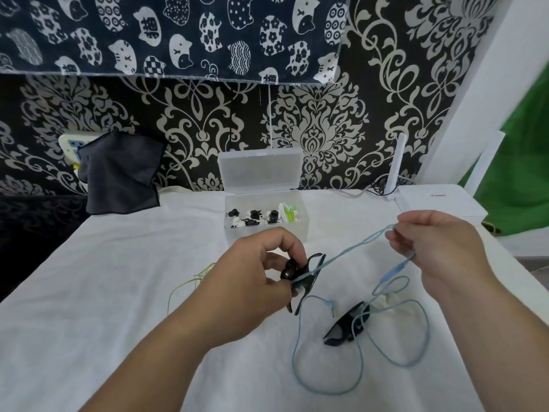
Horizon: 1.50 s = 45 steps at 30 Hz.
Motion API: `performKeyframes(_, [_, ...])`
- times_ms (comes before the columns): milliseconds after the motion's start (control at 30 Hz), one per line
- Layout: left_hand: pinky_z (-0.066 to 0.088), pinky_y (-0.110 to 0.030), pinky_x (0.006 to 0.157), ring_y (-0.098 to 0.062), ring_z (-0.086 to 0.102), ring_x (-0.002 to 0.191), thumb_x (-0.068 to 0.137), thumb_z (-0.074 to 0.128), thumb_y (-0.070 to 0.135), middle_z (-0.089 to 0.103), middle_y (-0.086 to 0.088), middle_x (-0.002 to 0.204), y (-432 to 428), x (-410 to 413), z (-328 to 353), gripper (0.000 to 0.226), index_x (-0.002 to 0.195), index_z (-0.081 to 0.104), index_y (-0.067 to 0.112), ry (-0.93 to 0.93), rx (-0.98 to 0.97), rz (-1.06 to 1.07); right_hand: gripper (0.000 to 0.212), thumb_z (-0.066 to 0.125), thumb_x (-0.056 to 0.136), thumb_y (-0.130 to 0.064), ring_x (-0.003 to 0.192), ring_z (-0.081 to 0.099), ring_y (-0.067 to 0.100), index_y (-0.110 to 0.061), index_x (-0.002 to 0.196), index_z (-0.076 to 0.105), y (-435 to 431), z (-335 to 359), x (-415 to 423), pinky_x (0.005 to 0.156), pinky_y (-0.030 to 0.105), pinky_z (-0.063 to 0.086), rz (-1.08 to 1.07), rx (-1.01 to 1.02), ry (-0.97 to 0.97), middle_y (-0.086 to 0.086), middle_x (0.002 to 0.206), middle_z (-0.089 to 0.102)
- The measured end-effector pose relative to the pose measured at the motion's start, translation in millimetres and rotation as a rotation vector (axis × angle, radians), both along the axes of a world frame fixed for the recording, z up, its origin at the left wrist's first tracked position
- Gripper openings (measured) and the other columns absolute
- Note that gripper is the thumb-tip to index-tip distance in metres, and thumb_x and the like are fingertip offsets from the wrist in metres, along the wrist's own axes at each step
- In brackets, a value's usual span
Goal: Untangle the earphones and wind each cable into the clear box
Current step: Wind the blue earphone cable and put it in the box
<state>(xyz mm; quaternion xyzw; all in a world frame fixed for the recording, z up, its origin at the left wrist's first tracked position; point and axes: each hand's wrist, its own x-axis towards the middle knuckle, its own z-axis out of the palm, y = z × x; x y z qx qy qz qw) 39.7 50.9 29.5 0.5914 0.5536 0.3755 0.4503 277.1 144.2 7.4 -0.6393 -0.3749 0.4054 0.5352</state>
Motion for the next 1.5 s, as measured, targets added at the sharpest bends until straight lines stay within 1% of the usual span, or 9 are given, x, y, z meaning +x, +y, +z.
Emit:
performKeyframes(133, [0.031, -0.023, 0.045, -0.04, 0.064, 0.066, 0.081, 0.059, -0.009, 0.072, -0.002, 0.085, -1.0, 0.9, 2.0, 0.04, 0.082, 0.065, 0.031, -0.003, 0.0, 0.03, 0.008, 0.063, 0.094, -0.022, 0.095, 0.061, 0.014, -0.025, 0.089, 0.068, -13.1, 10.5, -12.7, 0.081, 0.026, 0.042, 0.138, 0.237, -0.709, -0.003, 0.101, 0.068])
performKeyframes(267, [0.03, -0.026, 0.046, -0.023, 0.055, 0.058, 0.081, 0.057, -0.011, 0.073, -0.004, 0.084, 0.3, 1.2, 2.8, 0.041, 0.082, 0.065, 0.029, -0.022, 0.0, 0.034, 0.03, 0.061, 0.089, -0.048, 0.101, 0.059, -0.016, -0.031, 0.112, 0.068, -33.2, 28.6, -36.9, 0.08, 0.0, 0.04, 0.743, 0.185, -0.281, -0.019, 0.11, 0.072])
performKeyframes(400, [0.034, -0.03, 0.048, -0.029, 0.056, 0.055, 0.08, 0.06, -0.009, 0.074, -0.004, 0.083, 0.3, -0.2, 3.0, 0.037, 0.086, 0.065, 0.027, -0.016, 0.034, 0.031, 0.059, 0.072, 0.076, -0.052, 0.128, 0.051, -0.004, -0.035, 0.131, 0.058, -36.9, 15.3, -48.2, 0.113, 0.037, 0.036, 1.012, 0.15, -0.325, -0.019, 0.129, 0.063])
performKeyframes(567, [0.032, -0.026, 0.047, -0.017, 0.047, 0.049, 0.079, 0.062, -0.01, 0.074, -0.002, 0.079, 0.6, -2.7, 2.3, 0.037, 0.084, 0.065, 0.027, -0.025, 0.044, 0.043, 0.056, 0.08, 0.073, -0.042, 0.108, 0.067, 0.01, -0.033, 0.125, 0.062, -35.7, 14.7, -43.9, 0.106, 0.041, 0.045, 1.147, -0.017, -0.21, 0.001, 0.106, 0.075])
performKeyframes(667, [0.031, -0.024, 0.046, -0.022, 0.051, 0.056, 0.079, 0.065, -0.007, 0.074, -0.004, 0.078, 1.4, -6.1, 3.3, 0.034, 0.083, 0.064, 0.027, -0.033, 0.051, 0.073, 0.009, 0.079, 0.083, -0.024, 0.064, 0.064, 0.013, -0.019, 0.087, 0.074, -34.2, 12.4, -42.9, 0.076, 0.033, 0.048, 1.035, -0.012, -0.276, 0.012, 0.071, 0.072])
performKeyframes(733, [0.029, -0.02, 0.043, -0.023, 0.053, 0.057, 0.079, 0.067, -0.004, 0.075, -0.002, 0.078, 0.7, -8.4, 4.0, 0.032, 0.081, 0.064, 0.028, -0.025, 0.049, 0.085, 0.013, 0.08, 0.08, -0.016, 0.056, 0.051, 0.015, -0.014, 0.071, 0.071, -32.2, 14.3, -40.0, 0.071, 0.032, 0.042, 0.913, 0.047, -0.172, 0.009, 0.055, 0.06])
performKeyframes(867, [0.029, -0.02, 0.042, -0.024, 0.052, 0.058, 0.08, 0.068, -0.003, 0.075, 0.0, 0.079, 0.1, -8.5, 3.4, 0.031, 0.082, 0.064, 0.027, -0.013, 0.03, 0.065, 0.012, 0.075, 0.072, -0.011, 0.053, 0.052, 0.005, -0.003, 0.078, 0.068, -31.6, 19.4, -39.4, 0.079, 0.035, 0.051, 0.8, 0.061, 0.125, -0.004, 0.057, 0.058])
performKeyframes(1367, [0.054, -0.025, 0.071, -0.016, 0.065, 0.07, 0.066, 0.067, -0.008, 0.073, -0.004, 0.086, 5.2, -0.5, -2.4, 0.036, 0.071, 0.059, 0.027, -0.283, 0.197, 0.087, 0.03, 0.058, 0.096, -0.013, 0.057, 0.037, 0.016, -0.017, 0.071, 0.074, -27.7, 0.3, -50.1, 0.058, 0.029, 0.036, 0.665, -0.019, -0.076, 0.0, 0.059, 0.041])
performKeyframes(1500, [0.049, -0.019, 0.064, -0.01, 0.062, 0.062, 0.071, 0.063, -0.02, 0.073, -0.004, 0.083, 6.7, -2.5, -3.2, 0.045, 0.069, 0.059, 0.026, -0.296, 0.202, 0.133, 0.03, 0.057, 0.097, -0.014, 0.059, 0.036, 0.019, -0.018, 0.071, 0.073, -26.7, -1.0, -51.7, 0.061, 0.037, 0.033, 0.586, 0.042, -0.073, 0.002, 0.059, 0.04])
